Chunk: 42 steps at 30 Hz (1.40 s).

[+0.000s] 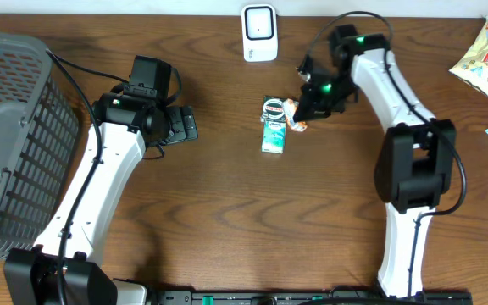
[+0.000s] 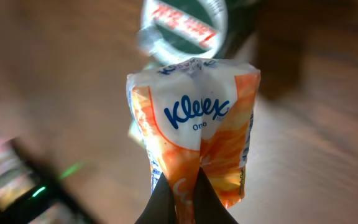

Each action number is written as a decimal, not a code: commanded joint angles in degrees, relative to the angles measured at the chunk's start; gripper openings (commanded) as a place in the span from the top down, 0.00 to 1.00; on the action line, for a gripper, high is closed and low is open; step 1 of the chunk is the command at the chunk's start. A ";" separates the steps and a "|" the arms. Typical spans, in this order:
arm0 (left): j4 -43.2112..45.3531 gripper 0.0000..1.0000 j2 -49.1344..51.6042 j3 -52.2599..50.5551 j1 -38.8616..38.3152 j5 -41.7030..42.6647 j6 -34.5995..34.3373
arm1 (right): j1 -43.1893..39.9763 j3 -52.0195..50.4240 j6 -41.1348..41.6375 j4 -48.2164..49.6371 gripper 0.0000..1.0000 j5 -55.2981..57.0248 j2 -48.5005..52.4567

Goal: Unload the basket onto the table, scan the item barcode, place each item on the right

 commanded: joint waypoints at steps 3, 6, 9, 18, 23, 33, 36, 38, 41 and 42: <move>-0.31 0.02 0.11 0.31 0.28 -0.74 0.35 | -4.28 -5.81 -9.38 0.11 0.99 -17.55 0.11; -0.33 0.02 0.11 0.31 0.28 -0.74 0.35 | -6.36 -13.20 -9.64 3.78 0.99 -21.03 0.11; -0.33 0.02 0.11 0.31 0.28 -0.74 0.35 | -9.14 -20.96 -7.65 9.46 0.99 -22.80 0.11; -0.33 0.03 0.11 0.31 0.28 -0.74 0.35 | -17.68 -17.88 -1.46 9.22 0.69 -10.51 0.04; -0.33 0.02 0.11 0.31 0.28 -0.74 0.35 | -18.93 -8.61 -2.40 0.48 0.60 -5.33 0.04; -0.33 0.02 0.11 0.31 0.28 -0.74 0.35 | -11.45 -10.29 -3.74 1.73 0.47 -3.76 0.04; -0.33 0.02 0.11 0.31 0.28 -0.74 0.35 | -9.53 -13.29 -0.22 5.70 0.51 -0.87 0.07; -0.33 0.02 0.11 0.31 0.28 -0.74 0.35 | -8.59 -15.34 2.80 8.00 0.55 1.57 0.07; -0.33 0.02 0.11 0.31 0.28 -0.74 0.35 | -7.74 -17.94 5.62 10.75 0.60 5.84 0.07; -0.33 0.03 0.11 0.31 0.28 -0.74 0.35 | -7.56 -18.40 6.10 11.15 0.65 7.10 0.07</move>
